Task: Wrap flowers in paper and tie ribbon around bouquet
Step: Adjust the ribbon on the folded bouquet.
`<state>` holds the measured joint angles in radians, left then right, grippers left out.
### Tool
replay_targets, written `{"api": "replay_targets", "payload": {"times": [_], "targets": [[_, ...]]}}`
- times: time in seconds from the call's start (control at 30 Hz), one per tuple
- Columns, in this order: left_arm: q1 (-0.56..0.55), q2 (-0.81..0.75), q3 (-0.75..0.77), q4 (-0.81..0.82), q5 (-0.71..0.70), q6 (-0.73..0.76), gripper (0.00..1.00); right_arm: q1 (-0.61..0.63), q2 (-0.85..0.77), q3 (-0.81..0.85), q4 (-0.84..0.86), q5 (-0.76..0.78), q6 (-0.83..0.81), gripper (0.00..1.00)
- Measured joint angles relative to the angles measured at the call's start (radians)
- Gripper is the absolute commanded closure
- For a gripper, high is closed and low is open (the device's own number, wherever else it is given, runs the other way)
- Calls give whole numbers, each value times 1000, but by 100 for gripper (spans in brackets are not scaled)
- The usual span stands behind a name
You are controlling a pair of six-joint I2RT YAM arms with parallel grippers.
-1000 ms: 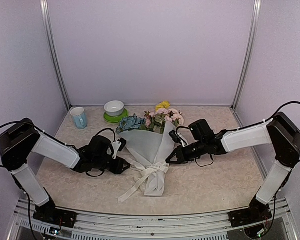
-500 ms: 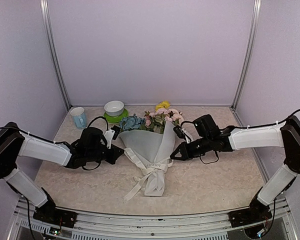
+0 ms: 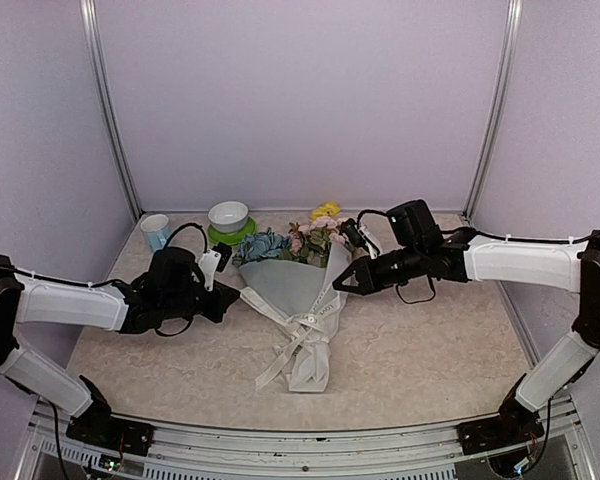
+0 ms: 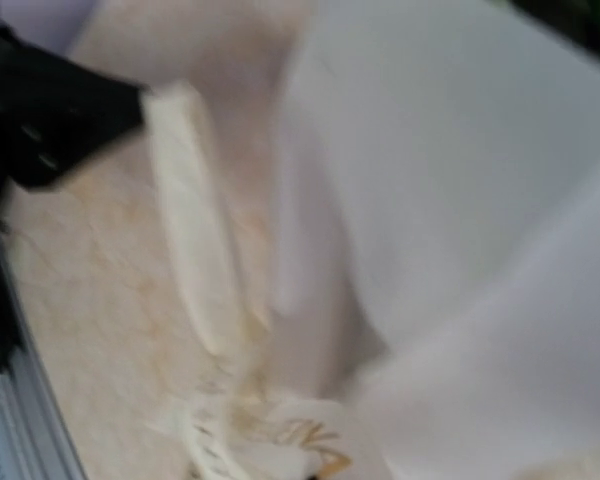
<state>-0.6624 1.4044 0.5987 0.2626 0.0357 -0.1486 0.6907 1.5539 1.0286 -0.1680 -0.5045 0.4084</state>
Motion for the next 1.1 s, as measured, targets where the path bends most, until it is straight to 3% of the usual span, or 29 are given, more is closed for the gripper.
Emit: {"api": "replay_targets", "payload": {"times": [0.43, 0.53, 0.67, 0.77, 0.87, 0.97, 1.1], "targets": [[22, 18, 33, -16, -14, 38, 99, 16, 86, 80, -1, -40, -25, 100], [28, 65, 41, -17, -13, 43, 62, 16, 90, 80, 4, -48, -23, 100], [29, 90, 45, -37, -16, 42, 55, 18, 110, 82, 10, -58, -22, 100], [4, 20, 24, -54, -10, 66, 41, 23, 121, 82, 9, -60, -22, 100], [-140, -92, -6, -63, 15, 119, 38, 23, 123, 82, 9, -60, -22, 100], [-307, -129, -10, -60, 63, 136, 41, 23, 125, 82, 8, -54, -23, 100], [-329, -53, -16, -66, 25, 117, 36, 23, 125, 89, 7, -38, -25, 100]]}}
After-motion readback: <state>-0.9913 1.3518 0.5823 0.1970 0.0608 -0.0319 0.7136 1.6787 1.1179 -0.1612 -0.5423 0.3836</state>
